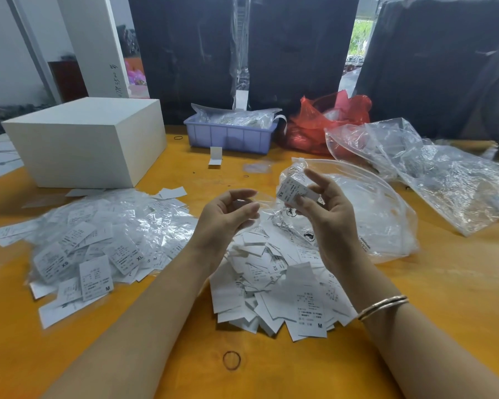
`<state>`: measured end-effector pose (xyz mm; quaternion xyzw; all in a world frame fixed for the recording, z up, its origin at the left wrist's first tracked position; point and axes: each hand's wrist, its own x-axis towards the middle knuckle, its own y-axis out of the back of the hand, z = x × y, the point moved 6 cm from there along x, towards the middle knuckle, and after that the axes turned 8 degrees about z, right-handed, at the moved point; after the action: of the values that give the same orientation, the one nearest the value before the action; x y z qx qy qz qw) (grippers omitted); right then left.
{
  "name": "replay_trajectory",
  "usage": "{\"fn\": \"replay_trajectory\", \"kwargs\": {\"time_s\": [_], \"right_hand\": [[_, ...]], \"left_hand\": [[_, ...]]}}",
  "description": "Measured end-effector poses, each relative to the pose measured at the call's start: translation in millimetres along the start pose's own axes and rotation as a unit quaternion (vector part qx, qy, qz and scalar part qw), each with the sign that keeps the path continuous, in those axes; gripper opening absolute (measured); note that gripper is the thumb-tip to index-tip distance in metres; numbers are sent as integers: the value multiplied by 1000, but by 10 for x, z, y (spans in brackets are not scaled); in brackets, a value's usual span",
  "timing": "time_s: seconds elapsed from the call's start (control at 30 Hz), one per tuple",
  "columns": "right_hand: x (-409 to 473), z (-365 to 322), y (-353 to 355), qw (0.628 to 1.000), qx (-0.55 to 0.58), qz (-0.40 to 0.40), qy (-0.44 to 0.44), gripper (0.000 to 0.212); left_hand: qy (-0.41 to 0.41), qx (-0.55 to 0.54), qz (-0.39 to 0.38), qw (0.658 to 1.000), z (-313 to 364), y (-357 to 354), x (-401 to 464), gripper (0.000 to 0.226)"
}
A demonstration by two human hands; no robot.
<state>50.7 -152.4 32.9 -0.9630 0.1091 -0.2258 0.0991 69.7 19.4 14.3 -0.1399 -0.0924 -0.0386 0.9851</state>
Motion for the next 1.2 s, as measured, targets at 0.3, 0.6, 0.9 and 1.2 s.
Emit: {"fn": "replay_trajectory", "kwargs": {"time_s": [0.3, 0.6, 0.9, 1.2], "right_hand": [[-21, -37, 0, 998, -49, -13, 29, 42], [-61, -15, -75, 994, -95, -47, 24, 37], [-80, -6, -115, 988, -132, -71, 34, 34], [-70, 44, -126, 977, -173, -117, 37, 39]], "left_hand": [[4, -19, -5, 1000, -3, 7, 7, 32], [27, -5, -16, 999, -42, -3, -1, 22], [47, 58, -40, 996, -82, -39, -16, 27], [22, 78, 3, 997, -57, -6, -11, 19]]}}
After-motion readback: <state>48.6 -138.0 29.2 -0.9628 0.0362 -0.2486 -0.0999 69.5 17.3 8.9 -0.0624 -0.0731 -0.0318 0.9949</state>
